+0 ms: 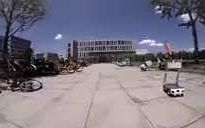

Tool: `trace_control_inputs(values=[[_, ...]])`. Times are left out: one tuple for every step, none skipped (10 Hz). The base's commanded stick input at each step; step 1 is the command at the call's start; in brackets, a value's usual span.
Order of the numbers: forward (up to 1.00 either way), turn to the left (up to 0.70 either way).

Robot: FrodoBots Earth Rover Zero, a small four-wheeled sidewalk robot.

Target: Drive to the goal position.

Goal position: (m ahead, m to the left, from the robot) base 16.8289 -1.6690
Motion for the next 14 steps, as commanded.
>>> trace_control_inputs(values=[[0.5, 0.0], [0.5, 0.0], [0.5, 0.0], [0.5, 0.0], [0.5, 0.0], [0.5, 0.0], [0.5, 0.0], [0.5, 0.0], [0.5, 0.0], [0.5, 0.0], [0.5, -0.09], [0.5, -0.5], [0.5, -0.5], [0.5, -0.15]])
